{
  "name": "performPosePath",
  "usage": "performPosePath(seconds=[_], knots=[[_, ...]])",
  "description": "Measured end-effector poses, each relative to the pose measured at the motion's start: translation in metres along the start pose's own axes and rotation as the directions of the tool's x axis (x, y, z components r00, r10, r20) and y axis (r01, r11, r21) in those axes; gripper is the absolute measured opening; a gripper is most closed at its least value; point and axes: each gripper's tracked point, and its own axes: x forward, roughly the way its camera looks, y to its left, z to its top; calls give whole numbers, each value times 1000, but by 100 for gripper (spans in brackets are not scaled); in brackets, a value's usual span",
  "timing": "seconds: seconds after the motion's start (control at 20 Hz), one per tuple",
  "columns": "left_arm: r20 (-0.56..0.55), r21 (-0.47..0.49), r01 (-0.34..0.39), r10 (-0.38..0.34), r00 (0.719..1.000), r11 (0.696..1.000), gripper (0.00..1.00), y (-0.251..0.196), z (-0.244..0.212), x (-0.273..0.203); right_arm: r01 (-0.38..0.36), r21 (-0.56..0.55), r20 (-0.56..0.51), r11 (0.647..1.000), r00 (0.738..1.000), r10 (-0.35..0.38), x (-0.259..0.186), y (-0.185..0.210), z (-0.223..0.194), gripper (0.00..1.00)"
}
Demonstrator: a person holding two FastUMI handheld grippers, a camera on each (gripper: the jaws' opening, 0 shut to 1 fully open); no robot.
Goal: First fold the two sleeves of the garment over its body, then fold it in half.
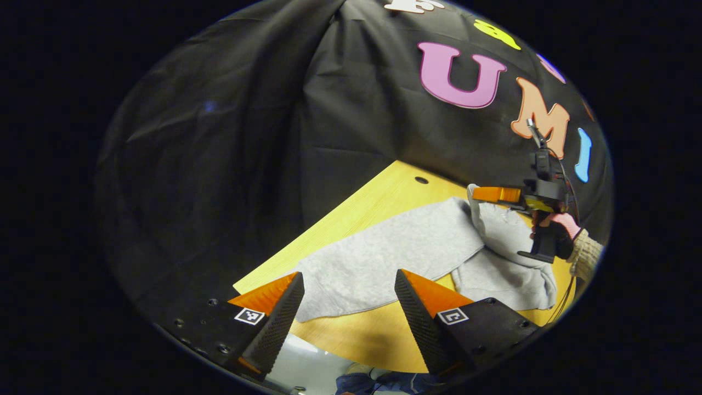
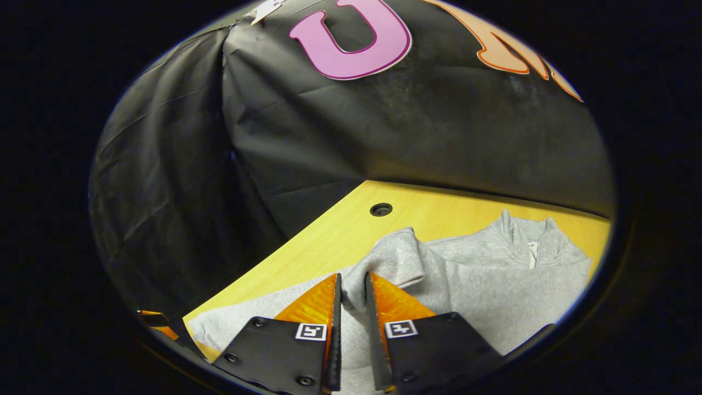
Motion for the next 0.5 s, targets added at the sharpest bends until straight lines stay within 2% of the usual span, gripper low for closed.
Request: performPosePath(seconds=[0.1,0.3,0.5], knots=[[-30,-1,-25,25,999,1000,98,13,-19,15,-12,3,-3,1000,1000,12,5,2,-3,25],[-73,16,-41,42,996,999,98,26,-44,30,25,-19,20,1000,999,-25,-10,-8,-4,99],[-115,56,-51,57,992,997,96,34,-65,43,68,-43,62,997,996,-66,-41,-24,4,97]])
